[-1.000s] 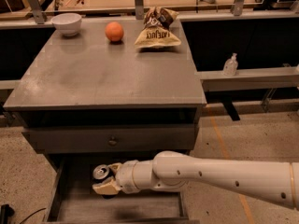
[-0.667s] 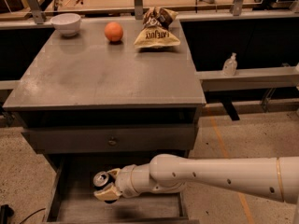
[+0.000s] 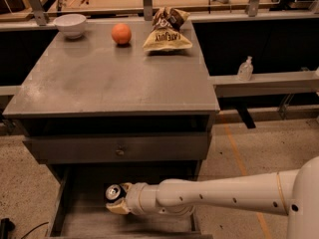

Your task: Place pepsi can into middle drawer

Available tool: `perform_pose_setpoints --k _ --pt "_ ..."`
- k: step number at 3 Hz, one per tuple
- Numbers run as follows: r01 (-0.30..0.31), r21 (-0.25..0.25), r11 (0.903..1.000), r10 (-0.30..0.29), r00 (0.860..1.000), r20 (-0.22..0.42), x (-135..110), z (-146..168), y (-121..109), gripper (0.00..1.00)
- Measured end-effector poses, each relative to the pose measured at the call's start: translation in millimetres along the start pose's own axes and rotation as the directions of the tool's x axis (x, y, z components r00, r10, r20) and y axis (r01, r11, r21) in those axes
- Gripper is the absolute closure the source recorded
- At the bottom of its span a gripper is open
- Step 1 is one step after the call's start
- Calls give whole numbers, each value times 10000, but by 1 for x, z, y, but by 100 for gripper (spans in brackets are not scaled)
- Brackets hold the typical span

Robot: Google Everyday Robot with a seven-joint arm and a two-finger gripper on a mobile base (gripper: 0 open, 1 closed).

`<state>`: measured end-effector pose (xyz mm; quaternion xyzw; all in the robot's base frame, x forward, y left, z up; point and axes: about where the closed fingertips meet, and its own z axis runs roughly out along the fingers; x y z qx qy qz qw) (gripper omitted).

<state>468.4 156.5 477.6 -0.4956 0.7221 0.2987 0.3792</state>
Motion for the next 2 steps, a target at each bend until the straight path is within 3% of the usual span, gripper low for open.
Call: perform_pose_setpoints --k 1,2 --pt "-396 238 9989 382 9976 572 12 12 -13 35" --pt "-1061 -17 9944 1058 9899 945 27 18 -16 12"
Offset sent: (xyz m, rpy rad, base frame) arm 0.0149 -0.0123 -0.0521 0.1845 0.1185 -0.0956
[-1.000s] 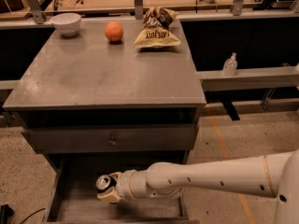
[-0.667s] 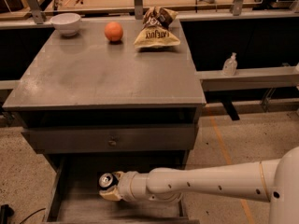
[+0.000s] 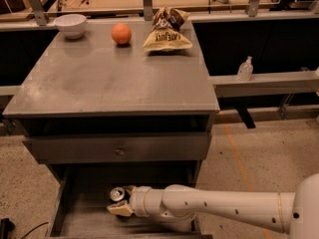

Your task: Place pepsi can into middle drawer

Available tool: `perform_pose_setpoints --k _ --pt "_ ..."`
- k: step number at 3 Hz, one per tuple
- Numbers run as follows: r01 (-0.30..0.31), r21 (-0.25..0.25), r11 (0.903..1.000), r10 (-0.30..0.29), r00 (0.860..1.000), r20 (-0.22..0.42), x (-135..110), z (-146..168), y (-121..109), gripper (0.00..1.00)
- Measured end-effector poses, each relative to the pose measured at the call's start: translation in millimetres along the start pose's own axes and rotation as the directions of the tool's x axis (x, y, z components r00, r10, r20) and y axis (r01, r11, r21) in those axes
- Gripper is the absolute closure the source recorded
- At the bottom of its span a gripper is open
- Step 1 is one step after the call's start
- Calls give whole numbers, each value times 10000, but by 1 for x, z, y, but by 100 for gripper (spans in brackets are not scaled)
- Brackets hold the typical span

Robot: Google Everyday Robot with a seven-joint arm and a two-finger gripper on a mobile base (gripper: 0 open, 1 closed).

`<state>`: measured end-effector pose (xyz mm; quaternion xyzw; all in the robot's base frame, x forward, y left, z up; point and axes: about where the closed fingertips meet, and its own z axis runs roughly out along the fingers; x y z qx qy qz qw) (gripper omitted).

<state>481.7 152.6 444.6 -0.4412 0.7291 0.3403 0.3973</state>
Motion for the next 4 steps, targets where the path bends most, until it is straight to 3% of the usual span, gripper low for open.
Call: perform_pose_setpoints --k 1,2,4 --pt "-266 53 9996 267 9994 -203 8 -5 1 0" --pt "-96 714 9974 140 9980 -619 -6 -29 1 0" --pt "714 1991 9774 -634 9969 -464 -91 -141 25 40"
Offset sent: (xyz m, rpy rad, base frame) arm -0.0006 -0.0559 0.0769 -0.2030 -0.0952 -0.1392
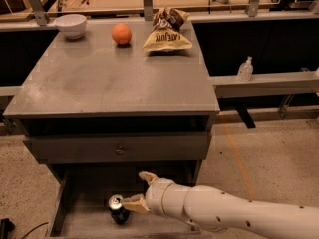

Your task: Place pepsi can into middle drawer

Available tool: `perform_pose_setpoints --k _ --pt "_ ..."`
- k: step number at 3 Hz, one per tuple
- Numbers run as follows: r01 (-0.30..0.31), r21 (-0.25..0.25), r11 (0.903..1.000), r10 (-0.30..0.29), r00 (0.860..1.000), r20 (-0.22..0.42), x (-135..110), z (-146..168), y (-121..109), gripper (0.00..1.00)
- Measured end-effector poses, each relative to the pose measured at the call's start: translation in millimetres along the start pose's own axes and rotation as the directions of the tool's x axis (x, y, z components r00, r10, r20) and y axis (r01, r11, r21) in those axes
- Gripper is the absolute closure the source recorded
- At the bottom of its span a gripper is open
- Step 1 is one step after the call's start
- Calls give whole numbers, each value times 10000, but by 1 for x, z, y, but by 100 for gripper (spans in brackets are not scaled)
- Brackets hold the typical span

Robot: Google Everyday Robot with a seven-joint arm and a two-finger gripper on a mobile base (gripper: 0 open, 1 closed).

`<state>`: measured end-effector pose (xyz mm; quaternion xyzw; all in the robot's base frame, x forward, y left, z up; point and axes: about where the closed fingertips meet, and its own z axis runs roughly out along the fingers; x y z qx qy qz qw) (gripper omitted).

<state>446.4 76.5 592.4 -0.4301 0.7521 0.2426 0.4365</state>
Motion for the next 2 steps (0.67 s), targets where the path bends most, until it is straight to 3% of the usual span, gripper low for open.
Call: perform_pose_setpoints --k 1,2 --pt "948 -417 9946 -945 9955 77 -50 -51 39 64" --pt "905 -514 9946 -903 9959 55 -52 -67 48 61"
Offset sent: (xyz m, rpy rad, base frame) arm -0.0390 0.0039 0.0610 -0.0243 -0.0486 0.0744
